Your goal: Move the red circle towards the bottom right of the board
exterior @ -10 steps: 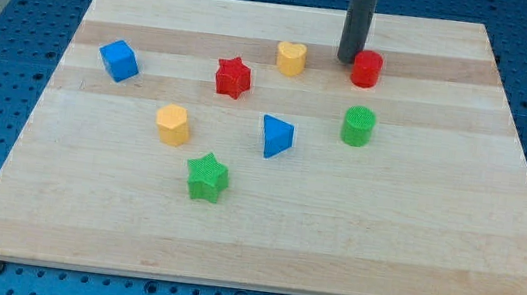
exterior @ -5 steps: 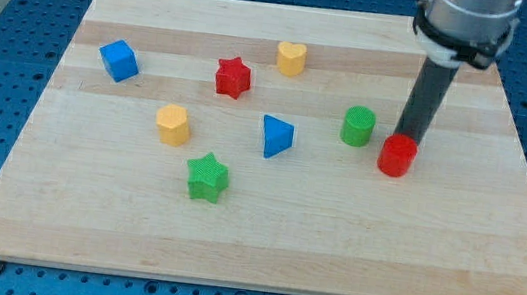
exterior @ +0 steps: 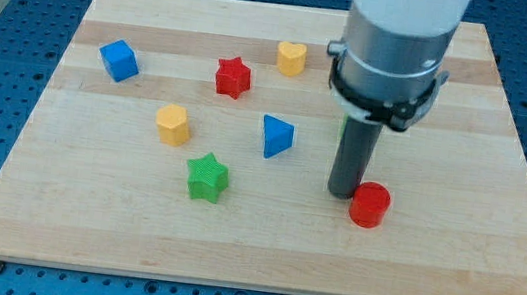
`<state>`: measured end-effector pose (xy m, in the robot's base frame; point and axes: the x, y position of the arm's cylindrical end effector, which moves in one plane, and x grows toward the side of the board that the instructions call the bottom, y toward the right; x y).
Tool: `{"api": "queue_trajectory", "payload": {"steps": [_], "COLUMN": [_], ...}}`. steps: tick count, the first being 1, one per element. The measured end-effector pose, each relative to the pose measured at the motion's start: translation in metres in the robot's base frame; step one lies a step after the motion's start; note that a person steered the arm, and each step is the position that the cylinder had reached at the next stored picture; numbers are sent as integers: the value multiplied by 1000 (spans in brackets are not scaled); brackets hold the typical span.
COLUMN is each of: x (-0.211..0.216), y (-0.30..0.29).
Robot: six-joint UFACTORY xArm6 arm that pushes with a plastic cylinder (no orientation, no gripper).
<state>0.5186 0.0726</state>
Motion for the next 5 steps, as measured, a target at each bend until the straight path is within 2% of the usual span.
{"api": "queue_trajectory", "payload": {"steps": [3, 5], "x": [29, 29], "y": [89, 109]}}
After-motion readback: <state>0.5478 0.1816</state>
